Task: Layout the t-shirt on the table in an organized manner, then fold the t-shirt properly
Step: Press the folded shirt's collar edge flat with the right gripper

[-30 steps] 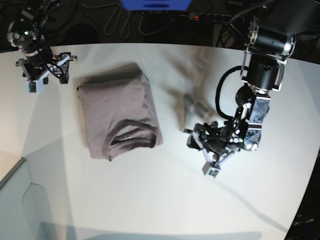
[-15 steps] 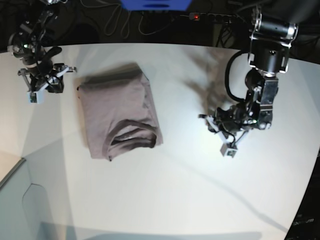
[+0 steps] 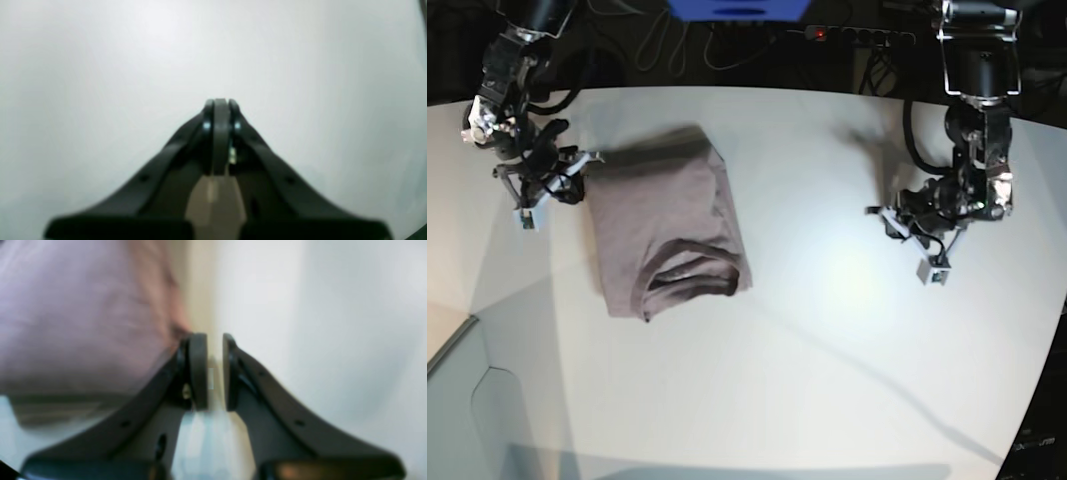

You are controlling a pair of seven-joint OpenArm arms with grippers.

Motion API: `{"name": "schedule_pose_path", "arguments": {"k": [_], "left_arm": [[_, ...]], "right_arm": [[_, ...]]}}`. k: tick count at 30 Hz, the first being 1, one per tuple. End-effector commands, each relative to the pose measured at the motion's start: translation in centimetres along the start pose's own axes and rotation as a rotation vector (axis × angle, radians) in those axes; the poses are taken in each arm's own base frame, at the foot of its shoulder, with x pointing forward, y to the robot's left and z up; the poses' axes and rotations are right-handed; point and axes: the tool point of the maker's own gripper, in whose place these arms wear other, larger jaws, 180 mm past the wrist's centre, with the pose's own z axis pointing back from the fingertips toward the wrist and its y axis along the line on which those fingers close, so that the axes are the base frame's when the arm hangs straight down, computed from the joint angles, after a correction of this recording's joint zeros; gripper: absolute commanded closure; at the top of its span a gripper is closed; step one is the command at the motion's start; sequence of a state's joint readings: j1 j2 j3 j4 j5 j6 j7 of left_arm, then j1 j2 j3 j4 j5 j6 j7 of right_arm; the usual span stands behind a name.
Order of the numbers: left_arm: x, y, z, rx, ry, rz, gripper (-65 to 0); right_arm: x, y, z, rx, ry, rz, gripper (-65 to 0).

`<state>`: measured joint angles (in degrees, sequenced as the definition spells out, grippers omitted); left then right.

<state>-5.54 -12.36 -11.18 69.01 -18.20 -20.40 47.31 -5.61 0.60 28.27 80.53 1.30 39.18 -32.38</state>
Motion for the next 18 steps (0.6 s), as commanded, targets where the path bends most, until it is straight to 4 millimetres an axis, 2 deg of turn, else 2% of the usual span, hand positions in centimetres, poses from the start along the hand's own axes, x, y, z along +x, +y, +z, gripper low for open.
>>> {"name": "schedule_pose_path", "arguments": {"k": [1,6,8,13,18], "left_arm": [[1.8,-0.2,0.5,-0.006,-0.055,-0.014,0.0],[1.7,-0.4,0.7,-0.008,-0.058,-0.018,0.0],[1.7,-0.5,0.7,-0.01,-0.058,-0.017,0.0],[2.1,-1.6,0.6,-0.029,-0.074,-0.018,0.0],[3.8,-3.4,1.1,-0.055,-0.128,-0.037,0.0]], "right_arm": [[1.2,0.7,0.0,0.024,-0.038,0.025,-6.9],[-0.5,4.6,-0.6,0.119,0.009,0.091,-6.9],[-1.2,5.3,-0.6,0.136,0.027,0.102,-6.9],[-2.0,4.8,-0.3,0.126,0.04,0.095,-6.9],[-1.1,1.2,1.1,0.028,-0.001,0.04,-6.9]]}}
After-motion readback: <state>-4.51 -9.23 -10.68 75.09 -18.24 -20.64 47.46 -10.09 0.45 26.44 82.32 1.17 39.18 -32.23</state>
